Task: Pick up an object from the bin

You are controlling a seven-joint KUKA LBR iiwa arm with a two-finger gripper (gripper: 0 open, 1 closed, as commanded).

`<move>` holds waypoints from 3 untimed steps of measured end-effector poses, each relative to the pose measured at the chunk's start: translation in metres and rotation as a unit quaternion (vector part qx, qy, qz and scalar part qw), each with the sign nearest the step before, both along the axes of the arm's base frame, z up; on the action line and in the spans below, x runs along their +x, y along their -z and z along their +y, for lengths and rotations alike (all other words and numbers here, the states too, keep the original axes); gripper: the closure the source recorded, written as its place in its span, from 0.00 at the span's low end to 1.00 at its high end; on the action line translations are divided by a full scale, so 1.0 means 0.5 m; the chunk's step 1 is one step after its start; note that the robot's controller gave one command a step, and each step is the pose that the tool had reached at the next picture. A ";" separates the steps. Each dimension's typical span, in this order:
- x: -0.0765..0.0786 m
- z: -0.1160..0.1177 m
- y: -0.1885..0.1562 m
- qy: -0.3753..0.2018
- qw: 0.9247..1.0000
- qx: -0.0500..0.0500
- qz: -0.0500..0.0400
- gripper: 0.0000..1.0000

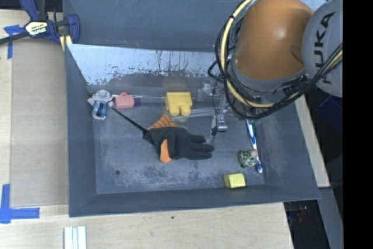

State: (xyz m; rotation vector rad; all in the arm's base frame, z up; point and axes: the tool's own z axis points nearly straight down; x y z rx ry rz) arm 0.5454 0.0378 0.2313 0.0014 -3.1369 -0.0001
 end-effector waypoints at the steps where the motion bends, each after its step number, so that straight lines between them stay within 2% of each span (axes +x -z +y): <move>1: 0.003 0.000 -0.008 0.001 1.000 0.000 -0.004 0.00; 2: 0.007 -0.003 0.177 -0.020 1.000 0.000 -0.007 0.00; 3: 0.003 -0.003 0.310 -0.021 1.000 0.000 -0.004 0.00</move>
Offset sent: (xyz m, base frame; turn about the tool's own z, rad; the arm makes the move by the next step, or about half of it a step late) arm 0.0022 -0.0024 -0.1613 -0.0722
